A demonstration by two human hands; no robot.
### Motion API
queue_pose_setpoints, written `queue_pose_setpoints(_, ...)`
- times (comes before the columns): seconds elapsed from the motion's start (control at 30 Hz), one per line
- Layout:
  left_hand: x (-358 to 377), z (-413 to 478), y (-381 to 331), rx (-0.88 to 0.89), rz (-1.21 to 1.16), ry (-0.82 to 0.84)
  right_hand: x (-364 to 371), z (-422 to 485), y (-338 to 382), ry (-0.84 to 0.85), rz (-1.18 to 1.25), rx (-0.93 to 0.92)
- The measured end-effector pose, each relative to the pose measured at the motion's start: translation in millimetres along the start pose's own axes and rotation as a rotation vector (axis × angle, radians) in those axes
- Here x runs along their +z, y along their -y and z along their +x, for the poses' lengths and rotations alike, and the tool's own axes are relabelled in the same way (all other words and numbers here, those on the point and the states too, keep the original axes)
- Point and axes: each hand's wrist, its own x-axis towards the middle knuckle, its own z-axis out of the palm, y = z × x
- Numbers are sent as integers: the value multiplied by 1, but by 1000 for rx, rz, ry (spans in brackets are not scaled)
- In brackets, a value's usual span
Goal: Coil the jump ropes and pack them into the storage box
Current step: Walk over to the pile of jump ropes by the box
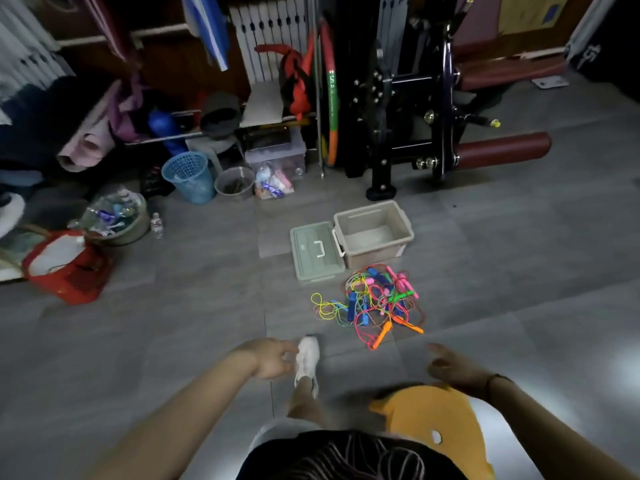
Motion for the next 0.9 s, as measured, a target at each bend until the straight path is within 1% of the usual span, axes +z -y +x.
queue_pose_setpoints(0.1,-53,50,-15,100,131,5,-25,29,20,0,45,62)
queue_pose_setpoints(0.2,-105,103,-25,206,176,-14,-59,60,43,-36,76,83)
queue_pose_setpoints(0.27,-140,142,-24,252,169,-44,-86,80,58,-63,89,100)
queue_pose_setpoints(0.37,-192,191,-23,261,137,-49,-125,103,77,-104,72,123)
queue_pose_setpoints(0.5,-249,246,-28,286,81,-67,-169,131,94,-168,135,137)
queue_pose_setpoints(0.6,-275,269,-35,291,52,-43,-189,147,100,-155,133,120)
queue_pose_setpoints(0.7,-290,290,-42,300,-15,-45,-208,166,99,-96,104,130)
queue_pose_setpoints(0.8,-285,311,-46,284,-87,-33,-234,188,100,-23,82,144)
queue_pose_setpoints(0.9,-273,331,-59,265,-217,-7,-260,220,93,30,-47,116)
